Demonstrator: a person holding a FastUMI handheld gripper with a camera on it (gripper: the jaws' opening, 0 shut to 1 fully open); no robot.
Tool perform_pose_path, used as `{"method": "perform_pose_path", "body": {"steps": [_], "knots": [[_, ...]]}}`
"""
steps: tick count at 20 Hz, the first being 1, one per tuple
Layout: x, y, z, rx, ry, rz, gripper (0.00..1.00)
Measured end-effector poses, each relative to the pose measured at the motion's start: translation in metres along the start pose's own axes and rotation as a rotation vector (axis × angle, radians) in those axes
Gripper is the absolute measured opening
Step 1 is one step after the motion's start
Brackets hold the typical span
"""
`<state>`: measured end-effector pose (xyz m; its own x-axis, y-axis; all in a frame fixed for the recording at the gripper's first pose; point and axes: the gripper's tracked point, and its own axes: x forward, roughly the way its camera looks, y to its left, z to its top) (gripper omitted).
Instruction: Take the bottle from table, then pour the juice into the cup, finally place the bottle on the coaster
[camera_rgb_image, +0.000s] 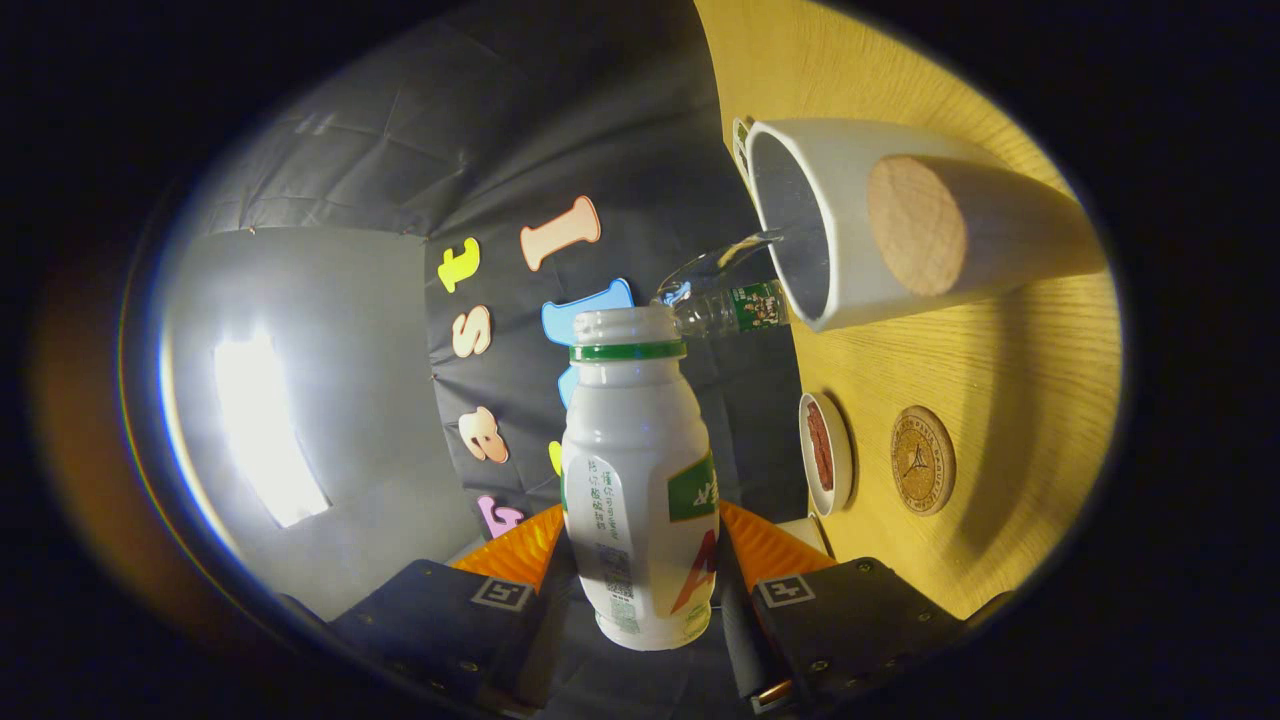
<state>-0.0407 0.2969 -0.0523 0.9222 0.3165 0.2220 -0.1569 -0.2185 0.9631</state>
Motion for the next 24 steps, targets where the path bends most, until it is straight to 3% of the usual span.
{"method": "perform_pose_path", "body": {"steps": [24], "knots": [[0.0028, 0.0051, 0.0019, 0.049, -0.02, 0.023, 0.67]]}}
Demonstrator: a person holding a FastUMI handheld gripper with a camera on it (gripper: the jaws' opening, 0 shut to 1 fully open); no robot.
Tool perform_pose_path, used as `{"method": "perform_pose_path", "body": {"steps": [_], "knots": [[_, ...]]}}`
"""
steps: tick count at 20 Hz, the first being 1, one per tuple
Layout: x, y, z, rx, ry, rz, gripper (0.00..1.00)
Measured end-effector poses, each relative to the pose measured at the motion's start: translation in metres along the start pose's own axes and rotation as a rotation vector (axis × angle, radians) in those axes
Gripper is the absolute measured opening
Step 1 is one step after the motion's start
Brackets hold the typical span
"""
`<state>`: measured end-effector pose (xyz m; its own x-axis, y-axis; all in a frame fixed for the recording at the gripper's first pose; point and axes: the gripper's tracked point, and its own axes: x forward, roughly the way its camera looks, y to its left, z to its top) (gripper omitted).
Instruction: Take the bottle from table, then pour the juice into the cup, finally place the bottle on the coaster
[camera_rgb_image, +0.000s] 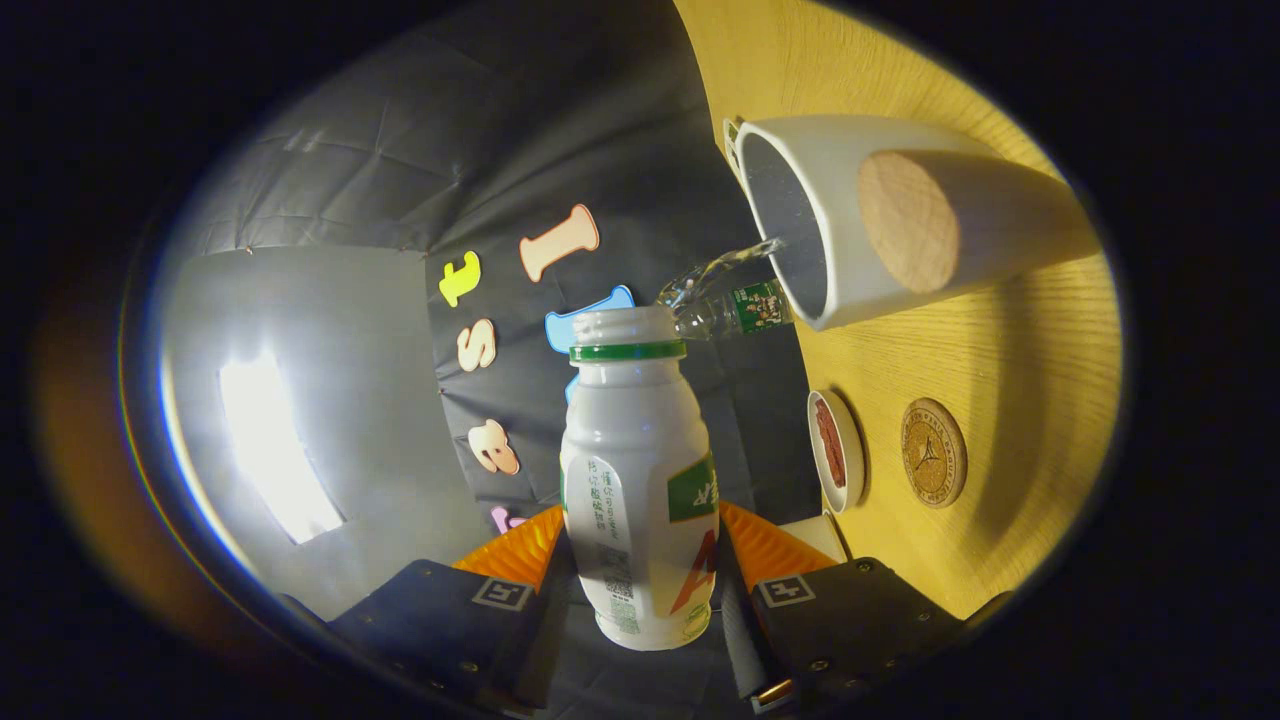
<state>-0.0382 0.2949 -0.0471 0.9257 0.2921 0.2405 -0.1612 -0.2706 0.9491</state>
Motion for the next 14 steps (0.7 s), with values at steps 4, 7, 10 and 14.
{"method": "perform_pose_path", "body": {"steps": [4, 7, 10, 14], "knots": [[0.0004, 0.0012, 0.0007, 0.014, -0.005, 0.003, 0.67], [-0.0005, 0.0005, 0.0022, 0.027, -0.008, 0.008, 0.67], [0.0003, 0.0015, 0.0021, 0.041, -0.012, 0.01, 0.67], [0.0004, 0.0031, 0.0031, 0.053, -0.013, 0.011, 0.67]]}}
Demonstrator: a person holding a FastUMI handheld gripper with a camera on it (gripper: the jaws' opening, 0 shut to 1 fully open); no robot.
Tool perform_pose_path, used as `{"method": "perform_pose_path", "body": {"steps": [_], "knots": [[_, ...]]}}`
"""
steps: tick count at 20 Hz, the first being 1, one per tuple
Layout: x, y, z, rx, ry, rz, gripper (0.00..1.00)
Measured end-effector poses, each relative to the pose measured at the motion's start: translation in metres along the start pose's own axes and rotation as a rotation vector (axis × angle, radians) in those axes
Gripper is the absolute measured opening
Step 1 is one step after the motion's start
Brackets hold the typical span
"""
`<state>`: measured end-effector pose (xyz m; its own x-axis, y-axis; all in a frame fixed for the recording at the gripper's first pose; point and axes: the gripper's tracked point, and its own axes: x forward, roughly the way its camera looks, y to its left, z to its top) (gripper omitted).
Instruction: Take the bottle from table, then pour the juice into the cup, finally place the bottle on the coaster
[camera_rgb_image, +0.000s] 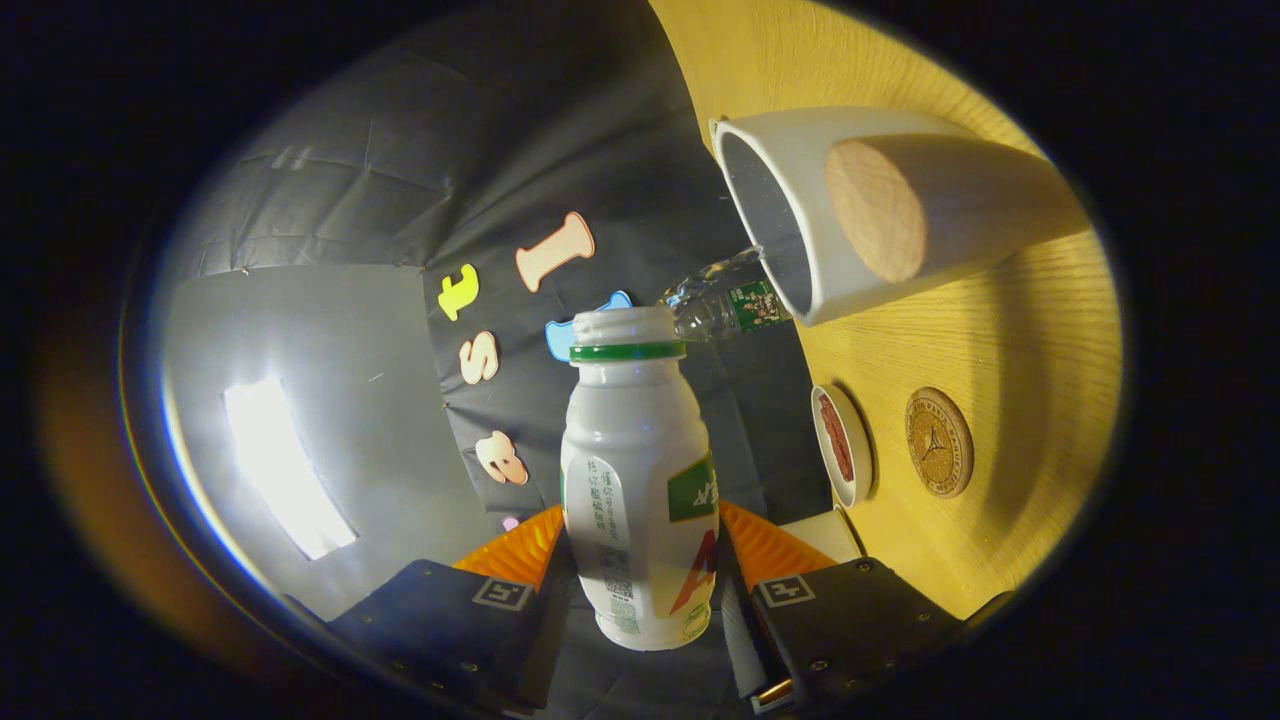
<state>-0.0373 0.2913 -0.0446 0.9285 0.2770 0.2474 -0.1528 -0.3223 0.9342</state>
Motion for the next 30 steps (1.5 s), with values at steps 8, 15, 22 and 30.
{"method": "perform_pose_path", "body": {"steps": [8, 15, 22, 30], "knots": [[-0.001, 0.003, 0.004, 0.046, -0.012, 0.006, 0.67], [-0.005, 0.002, 0.009, 0.091, -0.03, 0.009, 0.67], [-0.005, 0.002, 0.012, 0.129, -0.042, 0.019, 0.67], [-0.005, 0.01, 0.019, 0.182, -0.076, 0.048, 0.67]]}}
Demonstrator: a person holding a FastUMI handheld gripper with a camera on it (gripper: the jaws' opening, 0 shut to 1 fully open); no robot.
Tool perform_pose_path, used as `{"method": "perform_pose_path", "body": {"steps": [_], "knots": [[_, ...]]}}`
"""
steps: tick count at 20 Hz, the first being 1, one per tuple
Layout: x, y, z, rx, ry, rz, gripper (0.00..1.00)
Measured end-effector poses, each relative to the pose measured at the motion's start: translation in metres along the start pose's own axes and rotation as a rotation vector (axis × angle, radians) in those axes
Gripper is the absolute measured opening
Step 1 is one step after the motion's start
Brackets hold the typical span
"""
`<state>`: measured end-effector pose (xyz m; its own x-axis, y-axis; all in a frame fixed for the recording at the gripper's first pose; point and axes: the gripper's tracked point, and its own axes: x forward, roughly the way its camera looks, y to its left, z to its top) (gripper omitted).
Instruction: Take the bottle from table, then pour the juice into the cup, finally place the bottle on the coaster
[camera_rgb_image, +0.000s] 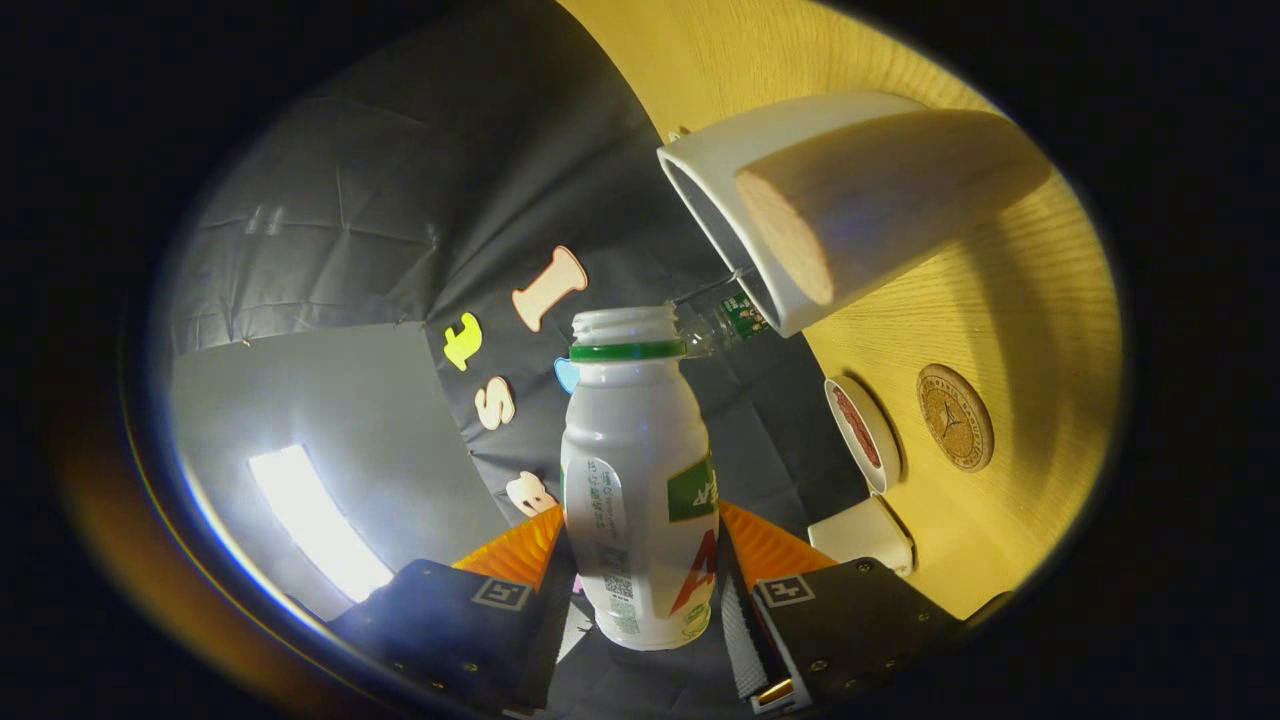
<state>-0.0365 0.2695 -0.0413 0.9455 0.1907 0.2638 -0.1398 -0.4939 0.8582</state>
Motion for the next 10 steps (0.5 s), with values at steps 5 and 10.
{"method": "perform_pose_path", "body": {"steps": [5, 10], "knots": [[0.005, 0.008, 0.001, 0.058, -0.036, 0.02, 0.67], [0.008, 0.015, 0.008, 0.111, -0.089, 0.044, 0.67]]}}
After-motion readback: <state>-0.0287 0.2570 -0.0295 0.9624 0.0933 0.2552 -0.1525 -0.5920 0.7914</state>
